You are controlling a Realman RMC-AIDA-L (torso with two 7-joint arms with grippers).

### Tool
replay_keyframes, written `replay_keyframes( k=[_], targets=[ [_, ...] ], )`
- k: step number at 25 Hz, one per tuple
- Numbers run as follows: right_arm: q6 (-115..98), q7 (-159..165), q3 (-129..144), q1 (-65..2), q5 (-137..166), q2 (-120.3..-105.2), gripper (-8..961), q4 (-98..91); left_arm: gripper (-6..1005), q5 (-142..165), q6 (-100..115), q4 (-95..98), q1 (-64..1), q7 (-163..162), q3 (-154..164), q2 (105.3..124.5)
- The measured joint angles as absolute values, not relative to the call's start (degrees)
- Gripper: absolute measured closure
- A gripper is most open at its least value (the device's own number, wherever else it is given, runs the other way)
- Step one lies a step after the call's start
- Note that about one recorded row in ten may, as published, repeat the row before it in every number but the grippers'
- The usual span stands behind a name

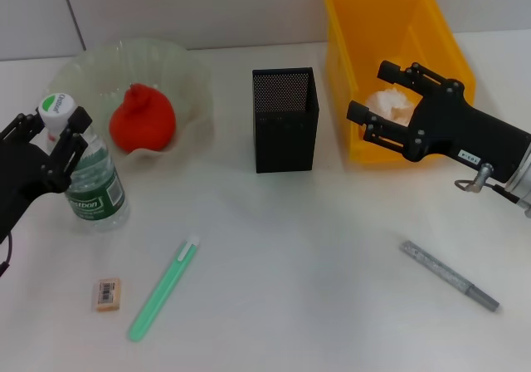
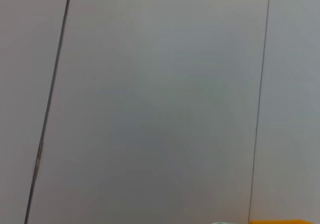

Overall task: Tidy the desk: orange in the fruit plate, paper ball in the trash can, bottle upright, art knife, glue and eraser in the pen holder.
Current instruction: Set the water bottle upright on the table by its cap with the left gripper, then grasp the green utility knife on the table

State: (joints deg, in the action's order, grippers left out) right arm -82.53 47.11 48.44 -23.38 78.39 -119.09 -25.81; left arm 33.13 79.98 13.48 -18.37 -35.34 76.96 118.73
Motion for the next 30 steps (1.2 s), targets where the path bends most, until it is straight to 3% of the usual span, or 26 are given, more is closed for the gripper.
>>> replay_keyframes(
  k=[13,22,30],
  targets=[
    [-82.45,47.11,48.42,-23.53,78.39,-119.09,189,-26.0,412,33.13,80.98,13.45,-17.96,-35.41,76.72,118.82],
    [-81.86,47.75,48.75,-23.87,78.57,-119.09,189,-26.37,189,33.13,82.5,13.49,-17.7,-35.4,76.72,118.55],
    [-81.28,47.81,48.75,-23.99,78.79,-119.09,190,-26.37,188,33.13,84.82,14.03,-17.4,-35.35,76.16,118.39]
  ],
)
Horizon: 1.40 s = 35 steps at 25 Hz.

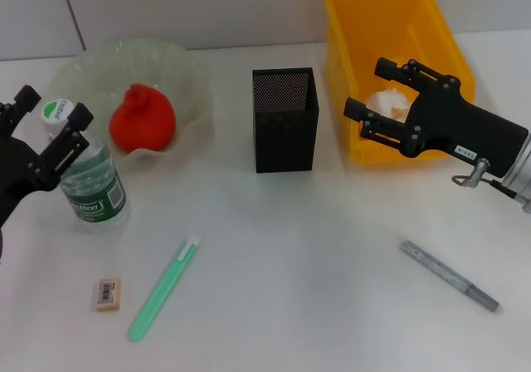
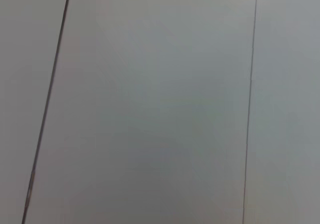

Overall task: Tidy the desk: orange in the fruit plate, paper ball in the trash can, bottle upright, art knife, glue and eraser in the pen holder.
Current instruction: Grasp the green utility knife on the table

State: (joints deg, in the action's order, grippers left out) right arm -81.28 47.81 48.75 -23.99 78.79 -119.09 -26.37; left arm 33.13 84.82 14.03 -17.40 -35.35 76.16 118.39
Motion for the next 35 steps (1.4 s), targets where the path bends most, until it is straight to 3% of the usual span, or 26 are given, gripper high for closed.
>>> replay_keyframes(
  k=[19,35],
  targets=[
    [-80.97,48.98,48.87,-23.65,78.72,-119.09,189,-26.36,195,34.35,94.0,15.18,-17.22,-34.73,76.24,118.01],
    [-85.88,59.92,48.78,-21.95,88.81,-118.84,189,-34.73,199,49.55,93.81,18.95,-20.18,-42.47,76.11,115.17]
  ],
)
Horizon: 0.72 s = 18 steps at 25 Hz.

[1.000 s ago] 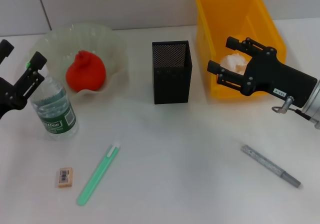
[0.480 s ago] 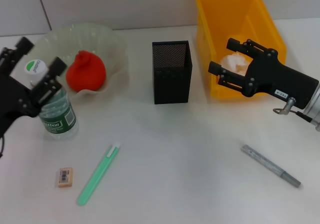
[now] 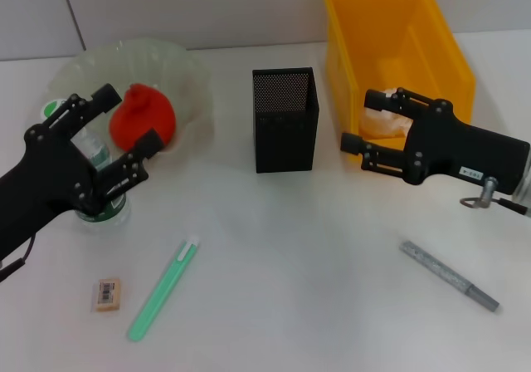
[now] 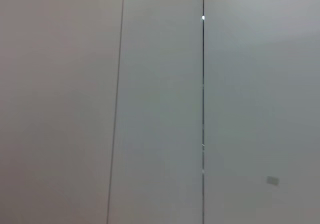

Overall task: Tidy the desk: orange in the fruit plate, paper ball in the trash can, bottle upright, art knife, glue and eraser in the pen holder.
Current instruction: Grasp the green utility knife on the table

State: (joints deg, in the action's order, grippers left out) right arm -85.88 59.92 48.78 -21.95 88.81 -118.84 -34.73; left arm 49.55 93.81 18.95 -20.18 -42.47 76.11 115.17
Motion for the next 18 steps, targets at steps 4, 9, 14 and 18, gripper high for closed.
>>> replay_keyframes(
  k=[4,9,14,18],
  targets=[
    [-88.34,65.2,48.63,-21.39,93.1,-118.53,190,-39.06,199,52.29,93.81,20.63,-19.8,-45.13,76.1,114.17],
    [-95.11,73.08,45.14,-20.6,100.11,-118.44,190,-46.72,199,56.92,94.18,22.64,-19.41,-48.29,75.96,112.97],
    [-101.7,78.4,39.77,-20.28,103.77,-118.27,190,-51.61,199,62.78,94.24,24.84,-19.33,-52.81,75.87,111.94],
    [-103.4,80.75,38.11,-20.28,105.48,-118.11,189,-53.62,199,64.21,94.33,25.54,-19.33,-53.87,75.84,111.82]
  ],
)
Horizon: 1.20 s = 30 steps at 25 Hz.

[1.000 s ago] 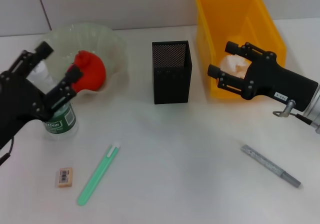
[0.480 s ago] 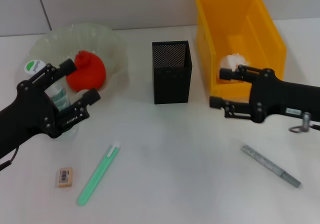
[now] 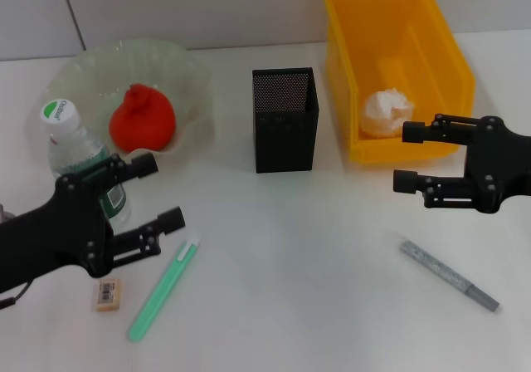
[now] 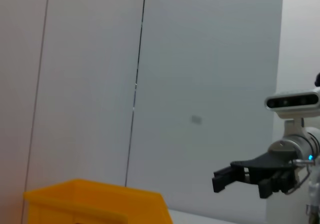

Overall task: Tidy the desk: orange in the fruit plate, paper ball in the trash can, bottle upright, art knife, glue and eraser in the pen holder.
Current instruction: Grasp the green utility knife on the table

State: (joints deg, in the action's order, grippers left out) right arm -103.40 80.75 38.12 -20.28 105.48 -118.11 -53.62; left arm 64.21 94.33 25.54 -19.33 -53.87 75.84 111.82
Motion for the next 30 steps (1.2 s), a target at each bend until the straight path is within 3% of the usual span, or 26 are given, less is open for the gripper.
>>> replay_keyframes(
  k=[13,30],
  targets=[
    [-106.72,85.2,38.63,-22.51,114.17,-117.54,189,-57.23,199,73.42,93.83,28.11,-19.5,-61.09,72.28,111.29],
    [-106.47,88.27,38.3,-24.13,117.53,-117.67,190,-57.85,199,81.94,90.05,30.75,-19.49,-64.65,69.55,112.86]
  ],
)
